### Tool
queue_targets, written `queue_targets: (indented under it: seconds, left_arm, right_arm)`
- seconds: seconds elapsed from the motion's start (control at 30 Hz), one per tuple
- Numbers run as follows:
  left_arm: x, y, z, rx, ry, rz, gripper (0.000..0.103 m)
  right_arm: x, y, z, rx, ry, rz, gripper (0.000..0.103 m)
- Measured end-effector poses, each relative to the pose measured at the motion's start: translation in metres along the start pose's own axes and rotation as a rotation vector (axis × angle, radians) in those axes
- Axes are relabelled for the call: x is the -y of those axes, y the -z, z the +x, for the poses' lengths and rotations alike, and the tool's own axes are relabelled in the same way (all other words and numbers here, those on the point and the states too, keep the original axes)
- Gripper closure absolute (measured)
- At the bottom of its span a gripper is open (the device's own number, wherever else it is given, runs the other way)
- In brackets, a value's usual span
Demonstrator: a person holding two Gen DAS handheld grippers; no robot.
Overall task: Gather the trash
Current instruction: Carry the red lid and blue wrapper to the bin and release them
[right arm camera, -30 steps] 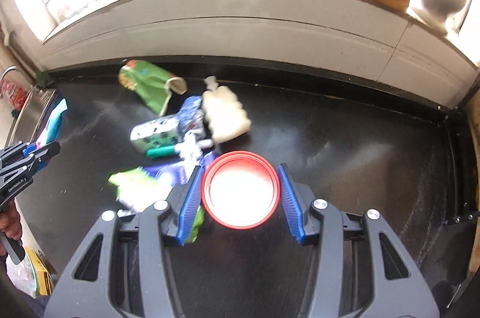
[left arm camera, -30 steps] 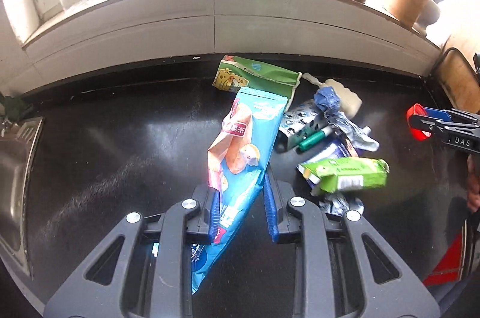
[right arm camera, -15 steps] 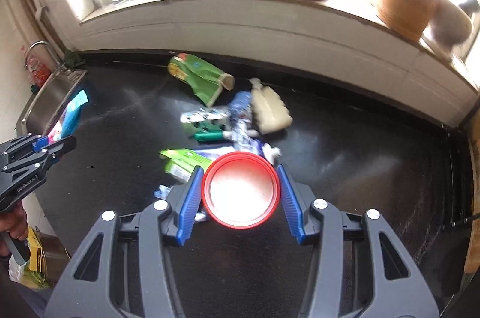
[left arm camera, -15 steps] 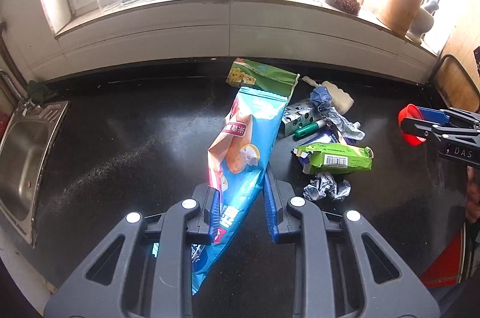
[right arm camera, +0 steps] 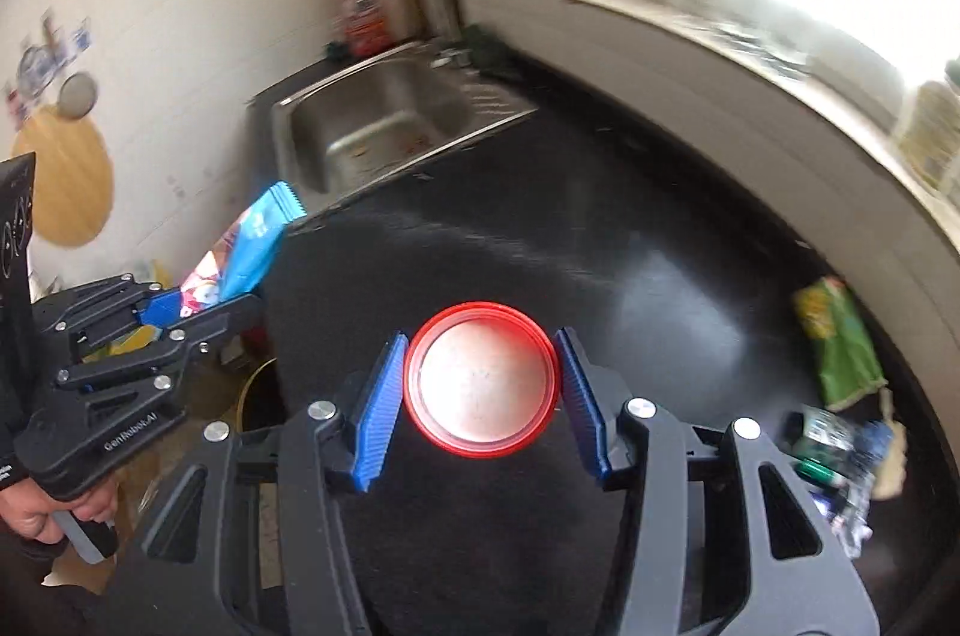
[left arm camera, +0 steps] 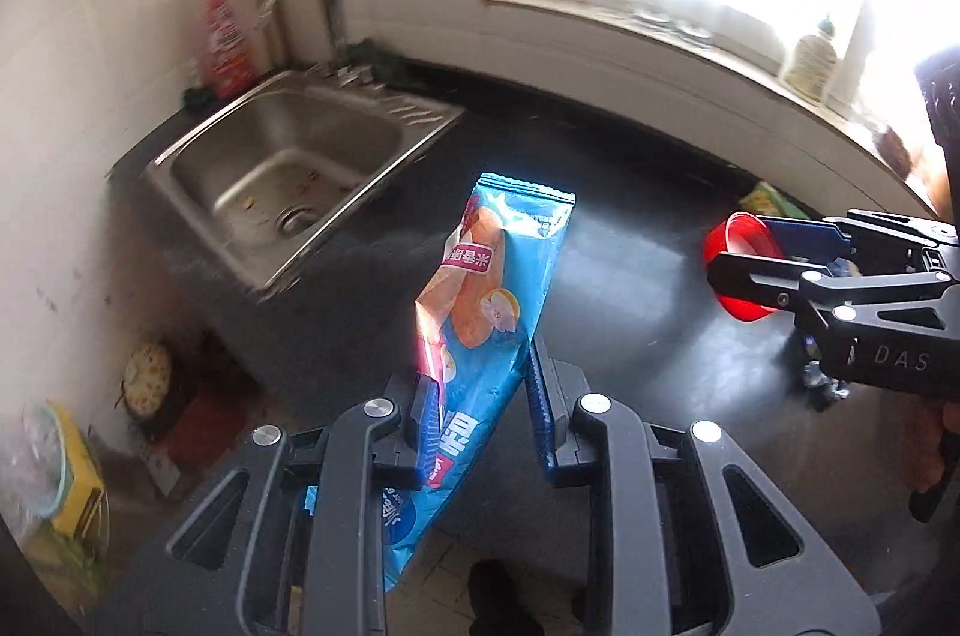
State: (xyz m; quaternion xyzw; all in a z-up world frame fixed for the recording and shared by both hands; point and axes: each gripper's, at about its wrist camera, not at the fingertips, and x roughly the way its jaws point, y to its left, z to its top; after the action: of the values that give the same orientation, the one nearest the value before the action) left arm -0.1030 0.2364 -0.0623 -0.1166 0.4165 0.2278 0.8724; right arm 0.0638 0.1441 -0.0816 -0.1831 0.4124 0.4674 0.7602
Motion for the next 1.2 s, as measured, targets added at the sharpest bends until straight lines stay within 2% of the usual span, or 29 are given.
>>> queue_targets:
  seconds: [0.1,0.23,0.3,0.4,0.53,0.73,0.8,0.83,0.87,0.9,0.93,1.1,1.2]
  left_arm:
    - [-0.061,0.038,0.006,-0.053,-0.074,-0.128,0.079]
    - [-0.143,0.107,0.022,-0.140,-0.176,-0.295,0.079]
    - [-0.175,0.138,0.034,-0.182,-0.188,-0.367,0.079]
    - [-0.214,0.182,0.060,-0.223,-0.195,-0.442,0.079]
    - [-0.246,0.228,0.105,-0.261,-0.178,-0.525,0.079]
    - [-0.264,0.257,0.157,-0.282,-0.108,-0.582,0.078]
    - [-0.268,0.258,0.169,-0.290,-0.109,-0.577,0.076]
    - [-0.267,0.258,0.170,-0.285,-0.127,-0.578,0.059]
    - [-0.266,0.257,0.171,-0.280,-0.134,-0.582,0.045]
    - [-0.266,0.256,0.171,-0.271,-0.142,-0.588,0.024]
    - [-0.266,0.256,0.169,-0.261,-0.154,-0.589,0.019]
    - [-0.267,0.254,0.155,-0.266,-0.173,-0.590,0.019]
    - [-0.271,0.252,0.140,-0.260,-0.185,-0.593,0.018]
  right_arm:
    - [-0.074,-0.008,0.052,-0.083,-0.143,-0.111,0.053]
    - [-0.159,0.000,0.117,-0.185,-0.275,-0.234,0.053]
    - [-0.193,0.008,0.151,-0.237,-0.309,-0.263,0.053]
    - [-0.225,0.023,0.201,-0.316,-0.340,-0.268,0.053]
    - [-0.252,0.041,0.272,-0.404,-0.316,-0.267,0.053]
    - [-0.265,0.048,0.347,-0.472,-0.259,-0.260,0.053]
    - [-0.264,0.051,0.357,-0.481,-0.255,-0.259,0.053]
    - [-0.262,0.052,0.360,-0.482,-0.248,-0.262,0.052]
    - [-0.262,0.051,0.364,-0.487,-0.259,-0.254,0.043]
    - [-0.262,0.050,0.364,-0.486,-0.261,-0.248,0.036]
    - [-0.262,0.047,0.362,-0.472,-0.257,-0.249,0.027]
    - [-0.267,0.041,0.341,-0.435,-0.272,-0.278,0.023]
    - [-0.262,0.032,0.308,-0.393,-0.291,-0.275,0.020]
